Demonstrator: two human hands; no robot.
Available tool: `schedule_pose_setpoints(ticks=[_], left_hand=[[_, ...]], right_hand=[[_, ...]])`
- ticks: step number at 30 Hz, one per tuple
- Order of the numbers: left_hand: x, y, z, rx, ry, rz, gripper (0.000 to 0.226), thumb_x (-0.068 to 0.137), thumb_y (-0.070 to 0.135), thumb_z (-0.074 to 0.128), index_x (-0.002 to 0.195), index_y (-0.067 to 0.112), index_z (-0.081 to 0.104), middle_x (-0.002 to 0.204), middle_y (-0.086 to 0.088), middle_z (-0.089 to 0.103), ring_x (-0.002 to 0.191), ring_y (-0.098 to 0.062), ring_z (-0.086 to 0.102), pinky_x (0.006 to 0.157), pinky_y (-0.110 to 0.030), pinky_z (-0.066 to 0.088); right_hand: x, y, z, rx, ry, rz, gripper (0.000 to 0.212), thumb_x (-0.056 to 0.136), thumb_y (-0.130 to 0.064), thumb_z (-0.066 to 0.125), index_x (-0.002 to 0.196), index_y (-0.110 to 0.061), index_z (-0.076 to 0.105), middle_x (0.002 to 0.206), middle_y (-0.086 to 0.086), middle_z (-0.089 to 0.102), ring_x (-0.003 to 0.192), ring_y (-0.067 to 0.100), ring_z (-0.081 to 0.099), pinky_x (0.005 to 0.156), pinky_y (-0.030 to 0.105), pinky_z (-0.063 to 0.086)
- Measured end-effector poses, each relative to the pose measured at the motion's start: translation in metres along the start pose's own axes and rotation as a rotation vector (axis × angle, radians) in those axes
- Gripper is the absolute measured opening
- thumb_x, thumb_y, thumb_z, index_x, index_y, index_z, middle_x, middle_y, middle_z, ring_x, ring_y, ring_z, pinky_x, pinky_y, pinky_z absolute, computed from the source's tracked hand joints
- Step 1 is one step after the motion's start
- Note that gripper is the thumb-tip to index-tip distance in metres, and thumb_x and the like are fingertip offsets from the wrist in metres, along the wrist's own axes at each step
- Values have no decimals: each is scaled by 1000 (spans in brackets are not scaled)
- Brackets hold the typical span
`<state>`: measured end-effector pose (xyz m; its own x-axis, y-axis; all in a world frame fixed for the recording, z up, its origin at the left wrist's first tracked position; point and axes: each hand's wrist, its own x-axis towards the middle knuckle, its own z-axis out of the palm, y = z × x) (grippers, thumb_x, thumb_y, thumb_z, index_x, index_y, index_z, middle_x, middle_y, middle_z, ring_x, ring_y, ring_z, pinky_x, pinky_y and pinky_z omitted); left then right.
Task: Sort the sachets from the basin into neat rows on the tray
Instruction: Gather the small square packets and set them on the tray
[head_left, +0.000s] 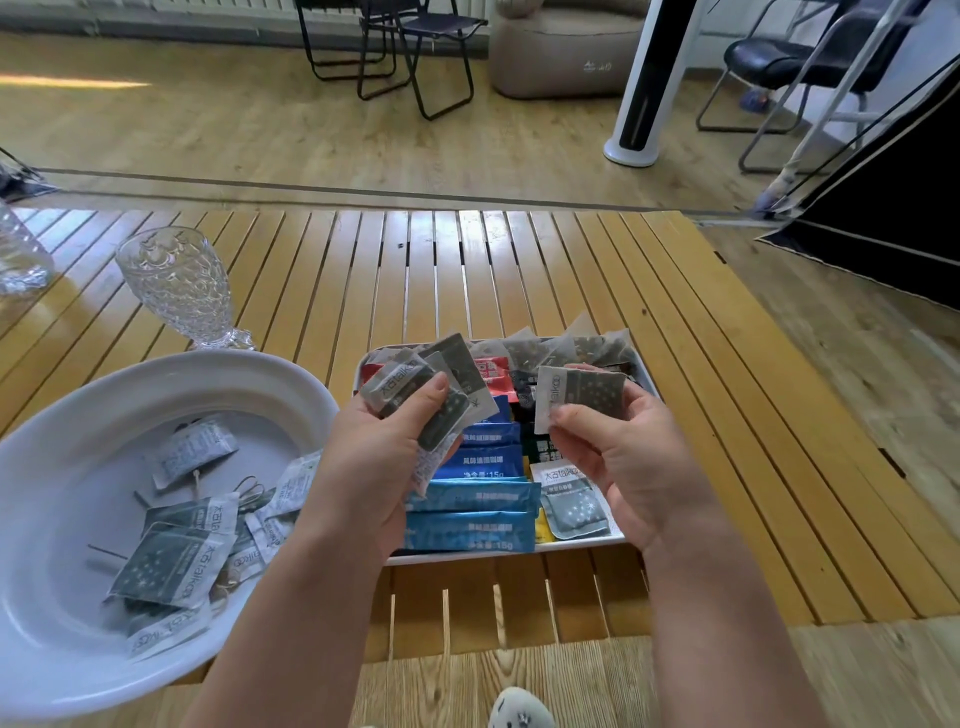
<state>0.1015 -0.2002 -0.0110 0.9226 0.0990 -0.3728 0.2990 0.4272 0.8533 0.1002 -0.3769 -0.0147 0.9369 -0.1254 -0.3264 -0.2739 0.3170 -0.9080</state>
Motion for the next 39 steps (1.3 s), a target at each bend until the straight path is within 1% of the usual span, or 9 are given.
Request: schedule_pose_setpoints(ticks=[2, 7, 10, 18, 23, 26, 30, 34, 39], left_hand=[[0, 1, 0, 5, 7, 1, 20, 83, 22, 67, 100, 19, 58, 96, -9, 74, 96, -22, 70, 65, -30, 52], [1, 1, -3, -4, 11, 5, 25, 82, 22, 67, 105, 18, 58, 100, -11, 73, 96, -23, 69, 67, -30, 51], [1, 2, -4, -10, 18, 14, 30, 83, 22, 67, 110, 17, 57, 101, -10, 73, 96, -22, 70, 69, -30, 53], [2, 1, -4, -5, 11, 7, 24, 83, 20, 67, 105, 17, 58, 100, -11, 73, 96, -22, 70, 67, -29, 53], [1, 2, -4, -23, 12, 3, 23, 81, 20, 69, 102, 17, 59, 94, -10, 75, 90, -20, 72, 64, -29, 53], [1, 2, -5, -6, -15, -7, 26, 82, 20, 68, 107, 15, 59, 96, -10, 75, 90, -20, 72, 64, -28, 54], [2, -1, -5, 96, -95, -28, 25, 85, 19, 66, 110, 15, 61, 102, -10, 74, 97, -23, 71, 77, -36, 56], [0, -5, -4, 267, -161, -27, 23, 85, 23, 68, 107, 21, 65, 100, -6, 73, 100, -22, 69, 88, -42, 56], [-1, -8, 0, 294, -134, -20, 23, 82, 23, 71, 105, 23, 65, 100, -6, 73, 100, -22, 68, 87, -41, 57]], right_hand=[[0, -1, -3, -77, 44, -19, 21, 83, -4, 69, 101, -13, 64, 100, 10, 72, 100, 22, 68, 79, 32, 57], [-2, -1, -18, -560, 242, -138, 8, 81, -24, 76, 86, -20, 70, 86, -1, 72, 86, 10, 64, 59, 19, 44], [-2, -2, -30, -713, 209, -70, 5, 81, -21, 76, 80, -18, 73, 80, 0, 73, 82, 11, 65, 58, 19, 40], [3, 8, -30, -954, 140, 89, 17, 76, -21, 81, 80, -19, 65, 81, 1, 67, 80, 15, 66, 72, 35, 59], [5, 11, -22, -1092, 129, 137, 22, 74, -25, 83, 80, -20, 61, 81, 1, 66, 77, 16, 65, 68, 35, 59], [5, 12, -20, -1201, 168, 119, 27, 73, -30, 83, 80, -22, 58, 82, -2, 62, 75, 10, 57, 60, 27, 49], [2, 8, -10, -941, 114, -127, 18, 81, -41, 73, 86, -28, 63, 82, -11, 65, 80, 4, 60, 67, 23, 50], [-10, -3, 16, -536, -156, -123, 9, 86, -34, 65, 85, -25, 68, 66, -18, 70, 60, -9, 61, 50, 7, 43], [-7, 1, 16, -514, -103, -130, 7, 88, -19, 67, 90, -12, 69, 72, -5, 70, 56, -8, 61, 48, 7, 43]])
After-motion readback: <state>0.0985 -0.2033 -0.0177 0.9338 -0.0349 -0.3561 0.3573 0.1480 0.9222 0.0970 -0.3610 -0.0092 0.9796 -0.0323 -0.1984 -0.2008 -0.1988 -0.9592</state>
